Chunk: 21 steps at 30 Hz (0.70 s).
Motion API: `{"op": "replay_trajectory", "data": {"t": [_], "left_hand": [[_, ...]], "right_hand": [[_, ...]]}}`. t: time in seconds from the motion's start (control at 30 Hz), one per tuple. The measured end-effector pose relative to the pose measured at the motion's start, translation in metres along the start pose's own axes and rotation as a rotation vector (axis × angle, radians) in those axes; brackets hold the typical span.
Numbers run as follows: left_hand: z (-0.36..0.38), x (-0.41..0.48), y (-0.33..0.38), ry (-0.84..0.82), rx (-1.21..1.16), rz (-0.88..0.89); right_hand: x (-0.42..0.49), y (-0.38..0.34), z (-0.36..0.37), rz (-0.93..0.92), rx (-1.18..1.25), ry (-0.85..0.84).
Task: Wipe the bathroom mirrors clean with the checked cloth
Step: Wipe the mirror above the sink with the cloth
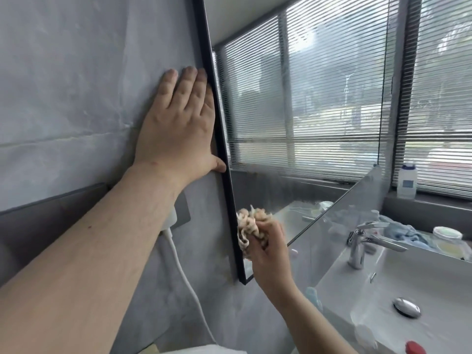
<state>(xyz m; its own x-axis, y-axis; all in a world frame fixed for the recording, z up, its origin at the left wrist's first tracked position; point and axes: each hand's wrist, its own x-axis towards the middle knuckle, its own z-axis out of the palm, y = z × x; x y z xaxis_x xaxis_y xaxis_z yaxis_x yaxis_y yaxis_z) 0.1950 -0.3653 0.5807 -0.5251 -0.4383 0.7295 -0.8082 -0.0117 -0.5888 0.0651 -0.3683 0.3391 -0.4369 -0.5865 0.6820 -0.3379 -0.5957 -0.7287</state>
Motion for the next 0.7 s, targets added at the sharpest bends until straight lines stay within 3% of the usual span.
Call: {"op": "replay_trajectory", "data": {"t": [0.17, 0.4, 0.57, 0.7], "left_hand": [[-0.002, 0.000, 0.001, -0.025, 0.015, -0.013], [-0.004, -0.002, 0.002, -0.040, 0.008, -0.017], [-0.006, -0.002, 0.002, -0.048, -0.008, -0.020], [-0.008, -0.003, 0.003, -0.061, -0.012, -0.027]], "right_hand": [[-0.050, 0.045, -0.011, 0.076, -0.084, -0.083], [-0.024, 0.044, -0.018, 0.056, -0.036, -0.124], [0.045, 0.073, -0.045, 0.379, 0.113, 0.132], [0.042, 0.072, -0.036, 0.436, 0.112, 0.178]]}}
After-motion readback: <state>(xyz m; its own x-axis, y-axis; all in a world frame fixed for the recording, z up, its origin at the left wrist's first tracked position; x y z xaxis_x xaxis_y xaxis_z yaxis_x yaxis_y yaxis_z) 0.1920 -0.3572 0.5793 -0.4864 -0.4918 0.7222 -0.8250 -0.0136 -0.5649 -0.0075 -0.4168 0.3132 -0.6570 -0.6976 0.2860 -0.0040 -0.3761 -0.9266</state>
